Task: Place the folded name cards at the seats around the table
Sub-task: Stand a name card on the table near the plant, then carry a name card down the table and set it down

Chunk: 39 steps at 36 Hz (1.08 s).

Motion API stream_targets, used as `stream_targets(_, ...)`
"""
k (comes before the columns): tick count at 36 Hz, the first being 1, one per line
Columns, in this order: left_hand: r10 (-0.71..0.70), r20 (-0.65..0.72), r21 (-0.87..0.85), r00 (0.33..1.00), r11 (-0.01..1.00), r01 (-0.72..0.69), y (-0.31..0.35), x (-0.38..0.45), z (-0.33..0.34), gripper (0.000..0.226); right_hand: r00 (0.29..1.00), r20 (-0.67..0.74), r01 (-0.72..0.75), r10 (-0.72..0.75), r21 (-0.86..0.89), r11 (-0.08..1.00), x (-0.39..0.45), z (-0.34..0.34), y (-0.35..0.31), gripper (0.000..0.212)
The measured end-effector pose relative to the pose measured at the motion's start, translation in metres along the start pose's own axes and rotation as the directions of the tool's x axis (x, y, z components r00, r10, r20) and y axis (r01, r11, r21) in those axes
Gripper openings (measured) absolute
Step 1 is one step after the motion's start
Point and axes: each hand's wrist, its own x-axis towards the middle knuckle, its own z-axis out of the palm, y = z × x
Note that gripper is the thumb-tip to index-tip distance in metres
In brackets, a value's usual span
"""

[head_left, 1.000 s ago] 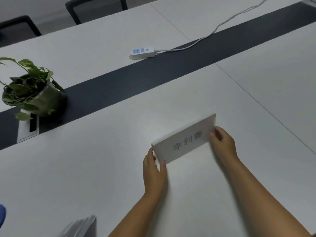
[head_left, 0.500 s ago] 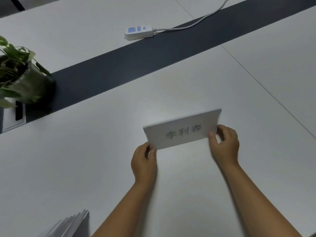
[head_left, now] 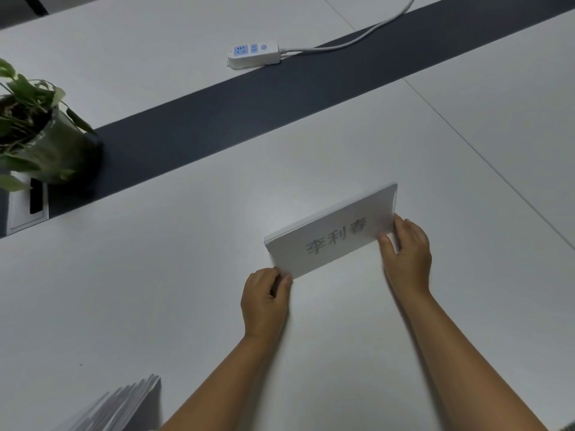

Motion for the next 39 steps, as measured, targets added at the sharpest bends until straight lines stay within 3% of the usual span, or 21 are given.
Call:
stream_targets(12,-0.018,0.025,-0.035,1.0,0.999,0.019,0.0,-0.001,-0.001,0.021,1.0,0.004,0.002,-0.002,0.018,1.0,-0.003,-0.003,-0.004,0.045)
stream_targets(17,-0.108,0.035,-0.136,0.993,0.984,0.112,-0.001,-0.018,-0.011,0.044,0.996,-0.047,-0.066,0.072,0.109,0.992,-0.011,-0.013,-0.016,0.062)
stream_targets(20,-0.107,0.024,-0.174,0.994,0.979,0.11,-0.002,-0.045,-0.029,0.046,0.993,-0.057,-0.098,0.105,0.118,0.988,-0.026,-0.018,-0.023,0.069)
stream_targets(29,-0.154,-0.111,-0.296,0.982,0.948,0.116,-0.049,-0.17,-0.117,0.021,0.963,0.253,0.055,-0.095,0.161,0.985,-0.148,-0.002,-0.062,0.044)
stream_targets(34,-0.297,-0.341,-0.312,0.892,0.931,0.19,-0.091,-0.239,-0.173,0.034,0.872,0.415,0.137,-0.258,0.298,0.945,-0.207,0.016,-0.118,0.046)
stream_targets(39,-0.523,-0.529,-0.418,0.668,0.846,0.331,-0.13,-0.259,-0.235,0.056,0.729,0.584,0.114,-0.357,0.41,0.905,-0.253,0.043,-0.176,0.06)
